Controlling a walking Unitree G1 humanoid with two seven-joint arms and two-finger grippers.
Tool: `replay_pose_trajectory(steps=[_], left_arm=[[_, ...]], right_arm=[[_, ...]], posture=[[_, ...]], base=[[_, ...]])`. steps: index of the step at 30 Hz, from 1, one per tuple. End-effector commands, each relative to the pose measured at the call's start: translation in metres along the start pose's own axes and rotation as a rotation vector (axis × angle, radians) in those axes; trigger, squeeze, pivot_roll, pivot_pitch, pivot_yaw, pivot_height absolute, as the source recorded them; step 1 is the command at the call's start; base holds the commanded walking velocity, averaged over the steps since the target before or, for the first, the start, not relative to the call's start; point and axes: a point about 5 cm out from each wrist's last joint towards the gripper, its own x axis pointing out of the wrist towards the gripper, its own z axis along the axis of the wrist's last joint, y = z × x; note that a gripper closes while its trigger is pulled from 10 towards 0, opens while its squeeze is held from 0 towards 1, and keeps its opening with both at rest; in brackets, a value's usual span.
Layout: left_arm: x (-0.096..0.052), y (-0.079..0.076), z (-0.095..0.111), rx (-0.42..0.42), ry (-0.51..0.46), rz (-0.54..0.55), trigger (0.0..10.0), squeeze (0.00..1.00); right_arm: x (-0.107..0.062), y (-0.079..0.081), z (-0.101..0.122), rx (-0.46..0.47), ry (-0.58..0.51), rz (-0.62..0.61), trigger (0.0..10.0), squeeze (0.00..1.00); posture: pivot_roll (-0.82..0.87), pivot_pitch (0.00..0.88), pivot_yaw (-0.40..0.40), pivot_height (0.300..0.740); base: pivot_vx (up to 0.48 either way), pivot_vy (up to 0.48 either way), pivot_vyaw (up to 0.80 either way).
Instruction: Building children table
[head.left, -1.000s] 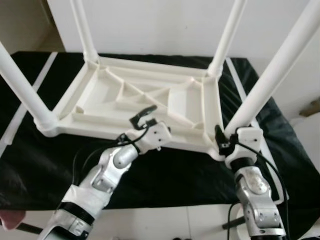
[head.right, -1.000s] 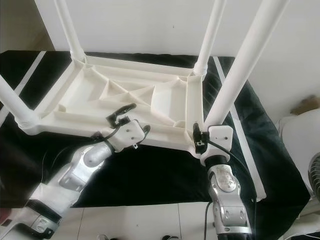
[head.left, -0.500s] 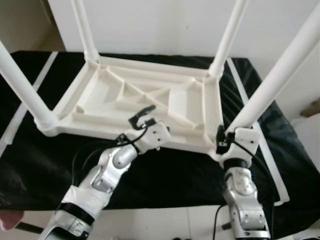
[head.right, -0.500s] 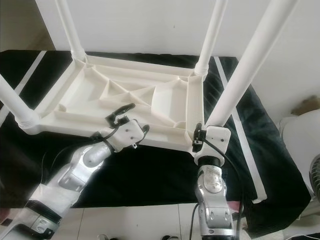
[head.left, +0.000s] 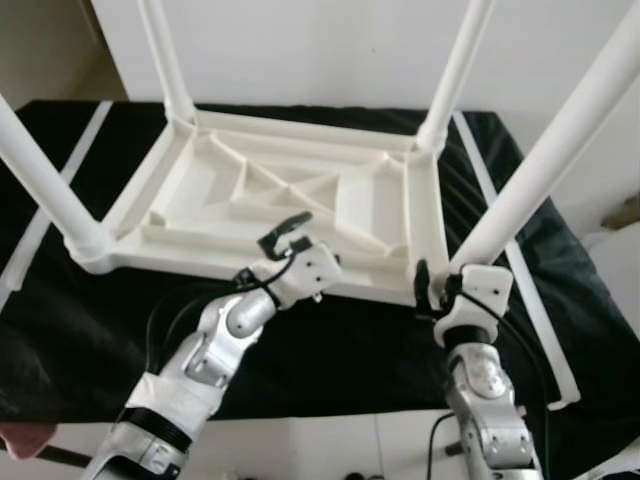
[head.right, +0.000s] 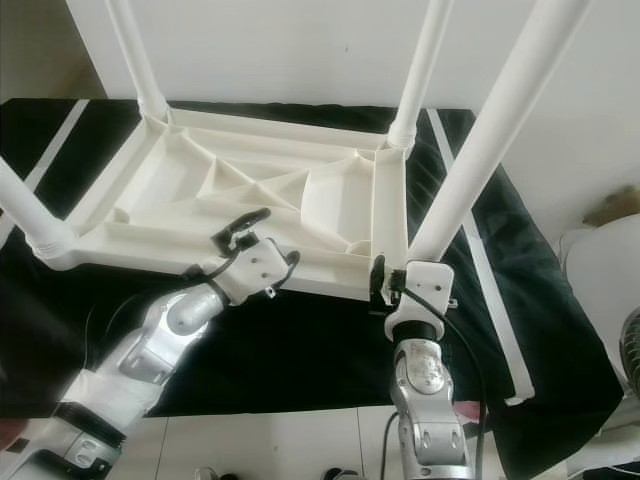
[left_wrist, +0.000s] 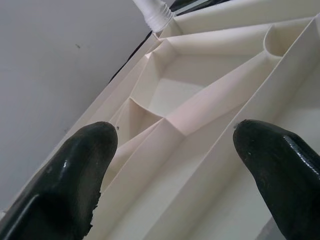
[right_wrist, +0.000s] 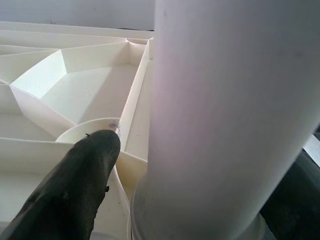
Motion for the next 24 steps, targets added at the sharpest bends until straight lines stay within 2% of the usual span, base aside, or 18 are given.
replay_pose_trajectory(steps=[1, 2, 3, 4, 7, 12, 13, 14, 19, 20, 22, 23, 24], left_arm=[[-0.003, -0.002, -0.001, -0.033, 0.003, -0.006, 10.0, 0.0], [-0.003, -0.002, 0.003, -0.104, -0.011, -0.005, 10.0, 0.0], [-0.003, -0.001, 0.009, -0.211, -0.042, 0.005, 10.0, 1.0], [-0.003, 0.001, 0.014, -0.286, -0.065, 0.011, 10.0, 1.0], [-0.004, 0.004, 0.018, -0.332, -0.085, 0.018, 10.0, 1.0], [-0.004, 0.004, 0.018, -0.276, -0.086, 0.003, 10.0, 1.0], [-0.004, 0.003, 0.018, -0.249, -0.086, -0.004, 10.0, 0.6], [-0.004, 0.001, 0.018, -0.223, -0.088, -0.015, 10.0, 0.0], [-0.005, -0.002, 0.017, -0.229, -0.077, -0.023, 10.0, 0.0], [-0.006, -0.002, 0.017, -0.242, -0.078, -0.024, 1.5, 0.0], [-0.006, -0.002, 0.018, -0.25, -0.079, -0.025, 1.5, 0.0], [-0.007, -0.004, 0.02, -0.258, -0.089, -0.045, 0.0, 0.0], [-0.007, -0.005, 0.02, -0.257, -0.089, -0.052, 0.0, 0.0]], right_arm=[[-0.002, -0.001, 0.0, -0.001, -0.005, 0.01, 10.0, 0.0], [-0.002, -0.003, 0.001, -0.011, -0.008, 0.018, 10.0, 0.0], [-0.001, -0.006, 0.001, -0.021, -0.011, 0.024, 10.0, 0.0], [0.0, -0.007, 0.001, -0.027, -0.014, 0.029, 10.0, 0.0], [0.001, -0.009, 0.001, -0.031, -0.016, 0.035, 10.0, 0.0], [0.002, -0.009, 0.002, -0.037, -0.023, 0.059, 10.0, 0.0], [0.002, -0.009, 0.002, -0.04, -0.026, 0.069, 10.0, 0.0], [0.002, -0.009, 0.002, -0.044, -0.027, 0.077, 10.0, 0.0], [0.003, -0.011, 0.002, -0.049, -0.033, 0.096, 10.0, 0.0], [0.003, -0.011, 0.002, -0.051, -0.034, 0.099, 10.0, 0.0], [0.003, -0.011, 0.002, -0.052, -0.035, 0.102, 10.0, 0.0], [0.003, -0.012, 0.002, -0.056, -0.036, 0.11, 10.0, 0.0], [0.002, -0.013, 0.002, -0.059, -0.037, 0.116, 10.0, 0.0]], posture=[[-0.1, 0.166, -0.022, 0.74], [-0.1, 0.165, -0.023, 0.74], [-0.1, 0.165, -0.024, 0.74], [-0.1, 0.165, -0.024, 0.74], [-0.1, 0.16, -0.026, 0.74], [-0.1, 0.155, -0.028, 0.74], [-0.09, 0.152, -0.029, 0.74], [-0.09, 0.148, -0.029, 0.74], [-0.09, 0.142, -0.031, 0.74], [-0.09, 0.139, -0.032, 0.74], [-0.09, 0.139, -0.032, 0.74], [-0.09, 0.137, -0.033, 0.74], [-0.09, 0.137, -0.033, 0.74]], base=[[0.0, 0.0, 0.0], [0.0, 0.0, 0.0], [0.0, 0.0, 0.0], [0.0, 0.0, 0.0], [0.0, 0.0, 0.0], [0.0, 0.0, 0.0], [0.0, 0.0, 0.0], [0.0, 0.0, 0.0], [0.0, 0.0, 0.0], [0.0, 0.0, 0.0], [0.0, 0.0, 0.0], [0.0, 0.0, 0.0], [0.0, 0.0, 0.0]])
